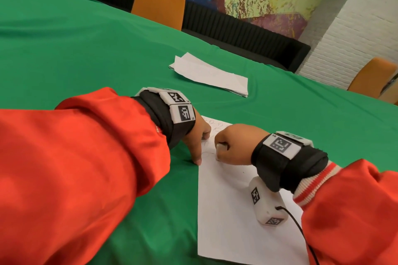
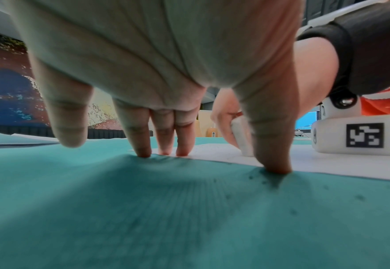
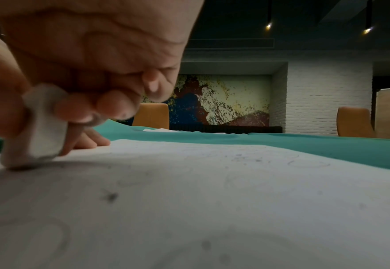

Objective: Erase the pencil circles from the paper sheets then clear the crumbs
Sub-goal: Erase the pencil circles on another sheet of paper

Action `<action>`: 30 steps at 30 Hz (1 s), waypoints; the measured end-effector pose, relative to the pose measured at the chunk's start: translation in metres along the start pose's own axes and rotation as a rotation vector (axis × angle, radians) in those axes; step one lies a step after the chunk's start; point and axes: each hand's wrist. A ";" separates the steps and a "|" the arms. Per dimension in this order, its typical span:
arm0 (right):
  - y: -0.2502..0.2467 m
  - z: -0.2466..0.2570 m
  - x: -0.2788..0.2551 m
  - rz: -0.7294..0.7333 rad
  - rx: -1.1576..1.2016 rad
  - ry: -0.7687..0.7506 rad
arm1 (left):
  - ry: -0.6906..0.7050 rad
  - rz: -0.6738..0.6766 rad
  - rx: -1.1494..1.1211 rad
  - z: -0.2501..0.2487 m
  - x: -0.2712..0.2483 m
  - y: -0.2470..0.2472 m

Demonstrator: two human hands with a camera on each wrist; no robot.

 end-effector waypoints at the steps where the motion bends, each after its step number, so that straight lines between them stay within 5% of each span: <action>1: 0.000 0.000 -0.001 0.026 0.031 -0.012 | 0.001 0.002 0.001 0.000 0.000 0.000; 8: 0.000 -0.001 0.000 -0.023 -0.029 0.024 | -0.003 -0.003 0.017 0.001 0.002 0.001; 24: -0.008 0.006 0.002 0.144 0.059 -0.126 | 0.021 0.002 0.010 0.003 0.006 0.003; 30: -0.005 0.005 0.004 0.006 0.026 -0.069 | 0.015 0.014 0.005 0.004 0.006 0.004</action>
Point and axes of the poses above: each hand's wrist, its own x-axis towards the middle knuckle, its own y-axis out of the palm, z = x × y, and after that the axes turned 3 degrees about -z, right-handed
